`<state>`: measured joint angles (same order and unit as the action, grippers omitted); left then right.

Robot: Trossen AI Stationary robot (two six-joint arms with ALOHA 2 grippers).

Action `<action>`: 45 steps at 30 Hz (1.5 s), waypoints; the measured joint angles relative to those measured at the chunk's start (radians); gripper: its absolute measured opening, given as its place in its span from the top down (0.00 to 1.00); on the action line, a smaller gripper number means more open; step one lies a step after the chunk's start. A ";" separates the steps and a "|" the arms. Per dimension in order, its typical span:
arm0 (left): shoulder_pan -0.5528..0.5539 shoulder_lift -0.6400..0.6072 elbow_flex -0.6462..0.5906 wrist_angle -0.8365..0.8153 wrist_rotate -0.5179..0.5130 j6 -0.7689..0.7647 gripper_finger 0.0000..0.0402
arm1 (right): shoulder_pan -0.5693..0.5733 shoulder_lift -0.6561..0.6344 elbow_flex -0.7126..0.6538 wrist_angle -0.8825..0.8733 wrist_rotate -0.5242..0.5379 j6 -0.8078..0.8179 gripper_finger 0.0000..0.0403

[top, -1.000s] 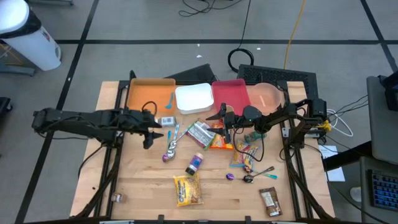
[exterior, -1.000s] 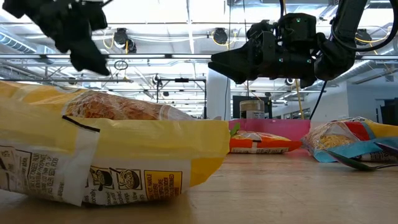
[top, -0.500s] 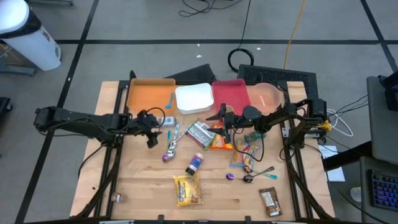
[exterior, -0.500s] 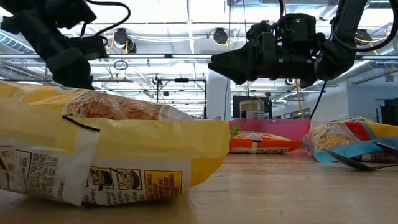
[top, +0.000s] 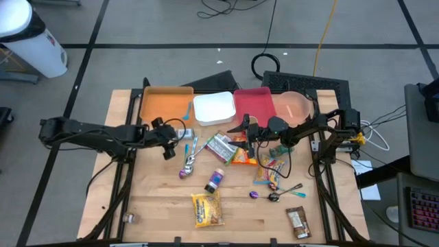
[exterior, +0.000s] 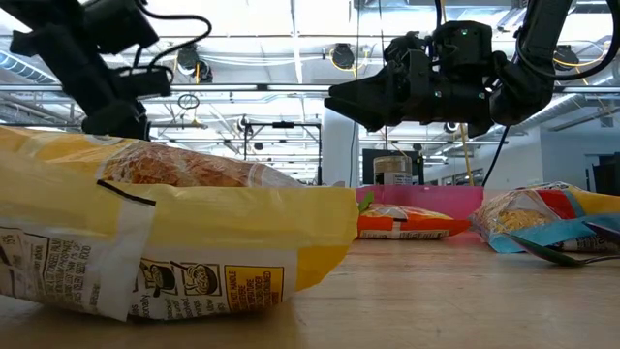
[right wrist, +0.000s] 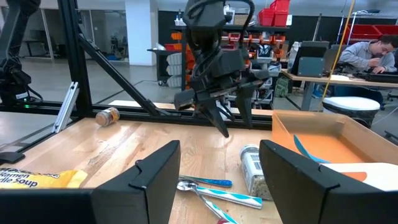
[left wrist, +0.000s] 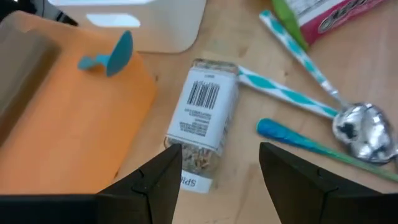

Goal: Pick & Place Food Item
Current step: Put the white seasoning bottle into the pink bin

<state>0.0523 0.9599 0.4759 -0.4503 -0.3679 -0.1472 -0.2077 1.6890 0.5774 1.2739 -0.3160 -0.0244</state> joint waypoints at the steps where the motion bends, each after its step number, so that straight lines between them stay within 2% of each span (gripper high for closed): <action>1: 0.007 0.014 0.000 0.001 0.000 0.009 0.44 | 0.000 0.000 0.000 0.000 0.000 0.000 0.47; 15: 0.108 0.178 0.000 0.042 0.005 0.153 0.44 | 0.000 0.000 0.000 0.000 0.000 -0.002 0.48; 23: 0.168 0.250 0.003 0.062 0.072 0.172 0.44 | 0.000 0.000 0.000 0.000 0.000 -0.003 0.47; 38: 0.185 0.282 0.003 0.109 0.192 0.175 0.44 | 0.000 0.000 0.000 -0.008 0.002 -0.004 0.48; 45: 0.184 0.308 0.004 0.096 0.203 0.171 0.45 | 0.000 0.000 0.000 -0.008 0.002 -0.006 0.47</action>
<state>0.2359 1.2677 0.4796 -0.3538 -0.1649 0.0238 -0.2077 1.6890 0.5770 1.2659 -0.3138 -0.0303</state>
